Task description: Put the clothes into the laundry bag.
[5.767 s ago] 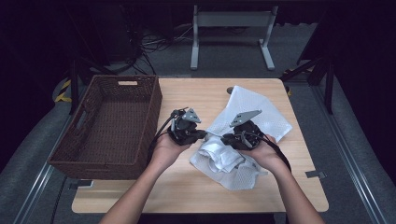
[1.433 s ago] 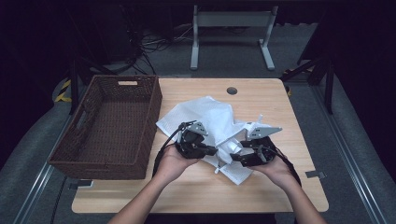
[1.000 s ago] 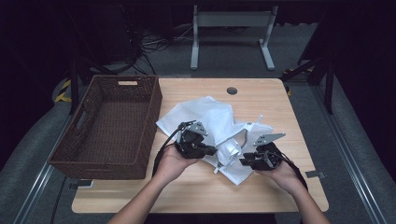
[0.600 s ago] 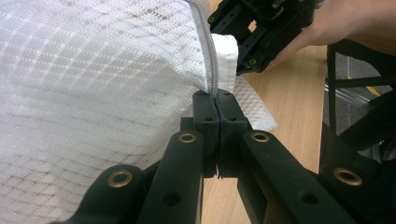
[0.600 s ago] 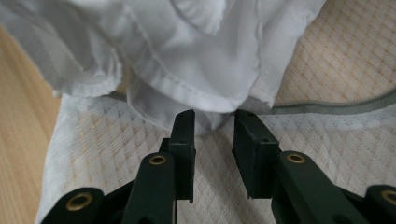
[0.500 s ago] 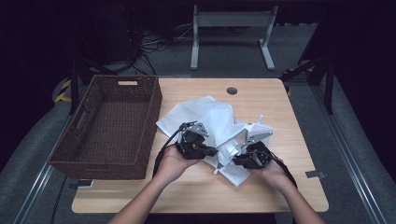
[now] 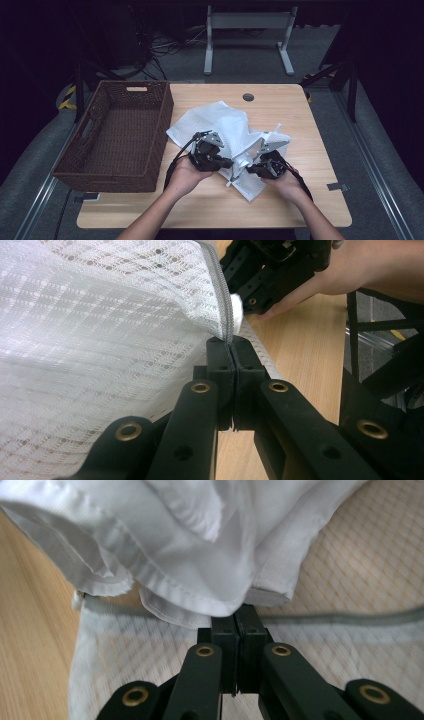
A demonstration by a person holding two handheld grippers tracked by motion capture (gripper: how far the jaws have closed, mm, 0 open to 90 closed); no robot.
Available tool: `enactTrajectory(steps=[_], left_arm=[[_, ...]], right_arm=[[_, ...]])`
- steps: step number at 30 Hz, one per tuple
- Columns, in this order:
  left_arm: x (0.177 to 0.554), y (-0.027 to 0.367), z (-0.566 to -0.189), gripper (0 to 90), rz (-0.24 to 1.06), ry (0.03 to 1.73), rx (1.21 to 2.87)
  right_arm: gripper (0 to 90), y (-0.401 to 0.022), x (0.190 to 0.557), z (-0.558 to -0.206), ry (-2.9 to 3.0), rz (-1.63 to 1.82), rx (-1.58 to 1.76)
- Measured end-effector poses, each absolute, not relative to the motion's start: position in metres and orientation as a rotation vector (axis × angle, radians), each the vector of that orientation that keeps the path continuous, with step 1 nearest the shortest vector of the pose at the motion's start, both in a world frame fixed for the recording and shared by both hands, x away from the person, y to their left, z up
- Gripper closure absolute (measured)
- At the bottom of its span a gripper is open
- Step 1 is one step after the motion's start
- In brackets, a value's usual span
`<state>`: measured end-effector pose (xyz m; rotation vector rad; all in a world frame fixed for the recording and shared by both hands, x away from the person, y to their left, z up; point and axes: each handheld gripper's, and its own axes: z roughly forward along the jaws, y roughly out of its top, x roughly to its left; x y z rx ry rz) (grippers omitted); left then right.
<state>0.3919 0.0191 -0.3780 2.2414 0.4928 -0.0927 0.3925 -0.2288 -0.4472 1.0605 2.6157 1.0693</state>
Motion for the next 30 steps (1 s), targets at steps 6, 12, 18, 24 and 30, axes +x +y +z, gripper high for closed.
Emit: enactTrajectory(steps=[6,12,18,24,30], left_arm=[[0.391,0.019,-0.377,89.2,-0.098,0.488,2.245],[0.391,0.020,-0.376,89.2,-0.097,0.493,2.235],[0.391,0.021,-0.375,89.2,-0.104,0.492,2.229],[0.391,0.024,-0.374,89.2,-0.102,0.499,2.216],[0.393,0.026,-0.374,89.2,-0.098,0.504,2.214]], right_arm=[[89.2,-0.212,0.398,-0.448,2.619,1.085,1.021],[89.2,-0.198,0.408,-0.447,2.612,1.121,1.016],[89.2,-0.180,0.410,-0.446,2.604,1.154,0.984],[88.7,-0.173,0.416,-0.447,2.563,1.194,1.001],[79.3,-0.188,0.407,-0.435,2.573,1.191,0.974]])
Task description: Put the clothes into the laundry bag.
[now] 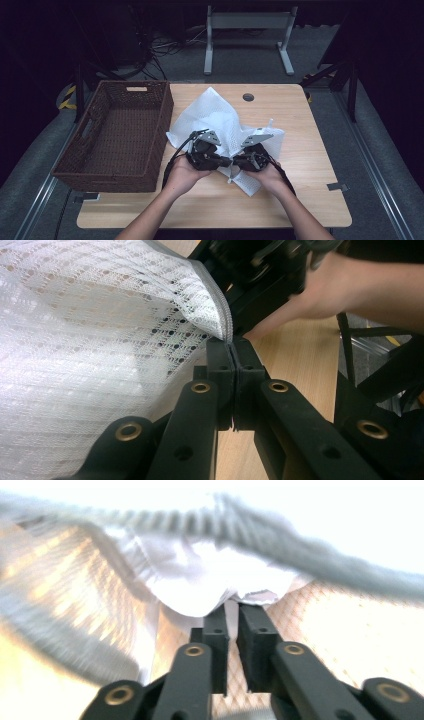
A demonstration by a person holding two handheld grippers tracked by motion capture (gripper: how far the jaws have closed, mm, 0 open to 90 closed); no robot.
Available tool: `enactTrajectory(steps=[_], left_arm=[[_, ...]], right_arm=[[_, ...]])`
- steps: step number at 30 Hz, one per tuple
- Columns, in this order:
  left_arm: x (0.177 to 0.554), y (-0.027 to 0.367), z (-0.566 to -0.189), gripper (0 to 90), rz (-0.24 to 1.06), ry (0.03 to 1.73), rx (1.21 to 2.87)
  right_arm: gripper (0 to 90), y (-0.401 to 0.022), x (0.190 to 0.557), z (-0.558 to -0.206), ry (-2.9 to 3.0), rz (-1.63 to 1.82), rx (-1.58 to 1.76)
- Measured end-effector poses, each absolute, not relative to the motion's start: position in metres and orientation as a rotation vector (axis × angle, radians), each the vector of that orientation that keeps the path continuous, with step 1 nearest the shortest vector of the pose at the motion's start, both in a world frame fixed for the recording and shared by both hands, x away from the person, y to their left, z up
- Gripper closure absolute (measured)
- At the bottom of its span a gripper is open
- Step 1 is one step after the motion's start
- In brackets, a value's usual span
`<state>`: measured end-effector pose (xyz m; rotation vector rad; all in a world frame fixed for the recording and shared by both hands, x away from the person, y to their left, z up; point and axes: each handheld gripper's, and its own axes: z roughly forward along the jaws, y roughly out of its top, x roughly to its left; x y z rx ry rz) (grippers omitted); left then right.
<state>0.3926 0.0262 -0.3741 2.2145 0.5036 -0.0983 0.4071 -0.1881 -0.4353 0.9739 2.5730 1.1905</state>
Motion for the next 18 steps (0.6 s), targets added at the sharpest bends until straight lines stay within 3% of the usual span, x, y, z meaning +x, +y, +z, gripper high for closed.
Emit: enactTrajectory(steps=[7,11,18], left_arm=[[0.393,0.027,-0.374,89.2,-0.098,0.503,2.215],[0.394,0.026,-0.375,89.2,-0.103,0.504,2.220],[0.394,0.026,-0.376,89.2,-0.111,0.508,2.224]], right_arm=[[76.4,-0.216,0.395,-0.423,2.548,1.106,0.945],[89.9,-0.235,0.397,-0.407,2.504,1.081,0.965],[88.2,-0.263,0.411,-0.383,2.419,1.079,1.019]])
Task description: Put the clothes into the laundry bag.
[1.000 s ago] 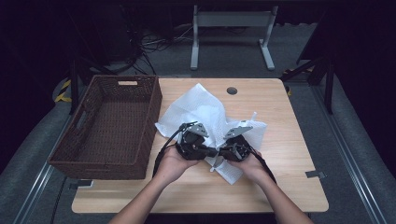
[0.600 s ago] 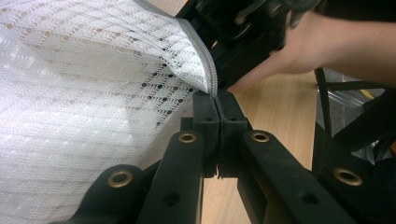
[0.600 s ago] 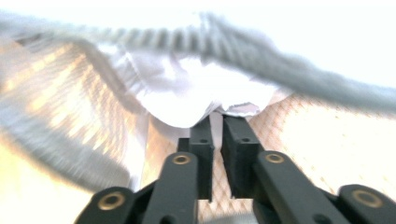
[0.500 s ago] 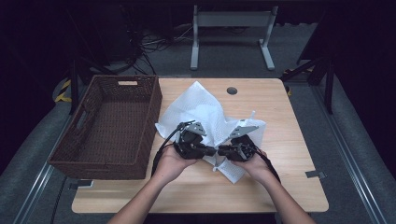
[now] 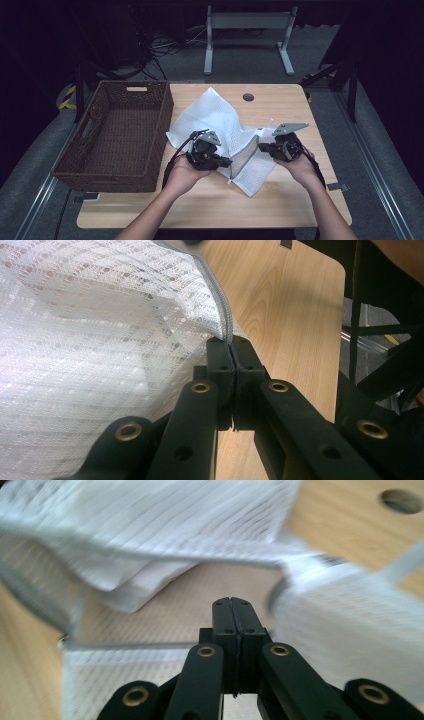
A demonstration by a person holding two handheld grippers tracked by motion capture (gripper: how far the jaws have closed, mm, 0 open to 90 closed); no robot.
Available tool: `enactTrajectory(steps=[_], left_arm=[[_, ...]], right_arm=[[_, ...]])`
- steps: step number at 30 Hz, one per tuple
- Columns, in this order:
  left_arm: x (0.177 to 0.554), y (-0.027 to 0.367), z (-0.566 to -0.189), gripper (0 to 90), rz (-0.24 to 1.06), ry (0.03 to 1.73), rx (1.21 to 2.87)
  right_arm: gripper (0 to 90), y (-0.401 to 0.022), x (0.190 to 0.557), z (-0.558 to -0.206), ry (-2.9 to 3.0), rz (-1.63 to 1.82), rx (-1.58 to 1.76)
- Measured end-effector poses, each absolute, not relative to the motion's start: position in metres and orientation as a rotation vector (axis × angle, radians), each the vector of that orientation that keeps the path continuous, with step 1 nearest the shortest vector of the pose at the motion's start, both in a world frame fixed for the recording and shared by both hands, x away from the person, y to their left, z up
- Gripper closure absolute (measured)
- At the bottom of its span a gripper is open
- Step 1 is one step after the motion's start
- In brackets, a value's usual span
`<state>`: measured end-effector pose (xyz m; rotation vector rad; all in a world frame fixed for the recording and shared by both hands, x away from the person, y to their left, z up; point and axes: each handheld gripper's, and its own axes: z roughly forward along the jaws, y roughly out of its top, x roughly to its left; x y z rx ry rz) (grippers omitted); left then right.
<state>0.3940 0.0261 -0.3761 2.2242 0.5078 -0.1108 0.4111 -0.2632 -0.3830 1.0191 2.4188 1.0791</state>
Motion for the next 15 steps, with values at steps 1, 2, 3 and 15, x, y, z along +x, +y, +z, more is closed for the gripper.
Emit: enactTrajectory(steps=[1,2,3,15], left_arm=[[0.394,0.026,-0.376,89.2,-0.111,0.506,2.222],[0.394,0.026,-0.376,89.2,-0.112,0.507,2.226],[0.395,0.026,-0.376,89.2,-0.111,0.506,2.226],[0.395,0.025,-0.378,89.2,-0.115,0.506,2.227]], right_arm=[[86.1,-0.267,0.415,-0.379,2.399,1.082,1.030],[83.5,-0.271,0.419,-0.376,2.386,1.091,1.048],[81.7,-0.275,0.423,-0.372,2.380,1.094,1.056],[56.2,-0.288,0.473,-0.356,2.400,1.087,1.070]])
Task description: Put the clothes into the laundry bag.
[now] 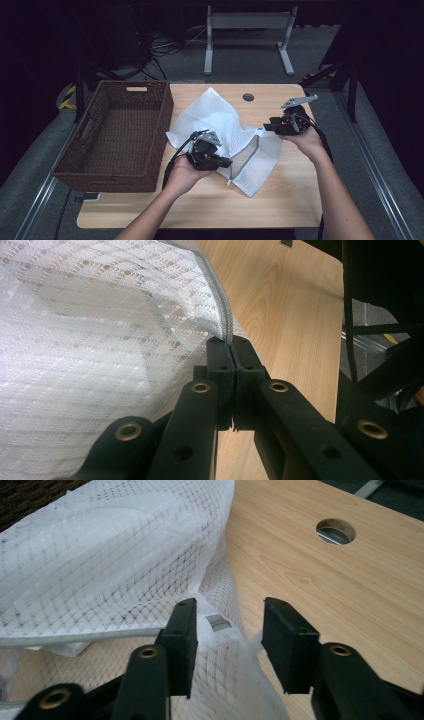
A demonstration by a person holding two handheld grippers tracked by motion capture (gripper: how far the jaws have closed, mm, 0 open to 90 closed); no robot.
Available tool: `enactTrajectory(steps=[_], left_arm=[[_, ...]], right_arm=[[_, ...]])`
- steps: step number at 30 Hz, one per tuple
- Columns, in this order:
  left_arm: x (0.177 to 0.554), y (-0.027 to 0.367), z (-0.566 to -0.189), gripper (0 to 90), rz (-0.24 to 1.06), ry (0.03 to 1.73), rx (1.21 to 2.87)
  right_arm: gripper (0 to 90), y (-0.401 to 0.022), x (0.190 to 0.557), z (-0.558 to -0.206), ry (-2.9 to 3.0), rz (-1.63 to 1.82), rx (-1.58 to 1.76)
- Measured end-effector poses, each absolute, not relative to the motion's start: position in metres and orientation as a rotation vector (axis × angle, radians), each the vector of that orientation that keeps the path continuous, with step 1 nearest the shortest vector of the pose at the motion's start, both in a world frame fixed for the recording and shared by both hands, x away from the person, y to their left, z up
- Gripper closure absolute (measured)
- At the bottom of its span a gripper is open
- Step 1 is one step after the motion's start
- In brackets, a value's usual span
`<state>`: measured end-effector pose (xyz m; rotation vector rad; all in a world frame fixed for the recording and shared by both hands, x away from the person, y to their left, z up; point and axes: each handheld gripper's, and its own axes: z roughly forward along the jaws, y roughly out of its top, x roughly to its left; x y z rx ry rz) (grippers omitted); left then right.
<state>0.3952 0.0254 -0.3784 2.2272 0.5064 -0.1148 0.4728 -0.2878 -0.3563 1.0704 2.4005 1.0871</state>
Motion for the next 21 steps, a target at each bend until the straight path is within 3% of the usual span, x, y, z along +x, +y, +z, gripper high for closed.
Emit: enactTrajectory(steps=[5,9,12,15,17,21], left_arm=[[0.395,0.026,-0.378,89.2,-0.112,0.503,2.233],[0.396,0.028,-0.379,89.2,-0.112,0.512,2.226],[0.396,0.028,-0.379,89.2,-0.108,0.517,2.227],[0.396,0.028,-0.379,89.2,-0.107,0.518,2.227],[0.397,0.029,-0.378,89.2,-0.106,0.518,2.230],[0.399,0.031,-0.379,89.2,-0.090,0.533,2.226]], right_arm=[[45.9,-0.279,0.490,-0.367,2.484,1.079,1.057],[44.5,-0.276,0.494,-0.377,2.579,1.050,1.046],[51.9,-0.274,0.492,-0.384,2.650,1.003,1.034],[65.7,-0.274,0.489,-0.390,2.687,0.958,1.011],[80.6,-0.274,0.486,-0.392,2.696,0.919,1.000],[87.4,-0.276,0.480,-0.396,2.703,0.898,0.984]])
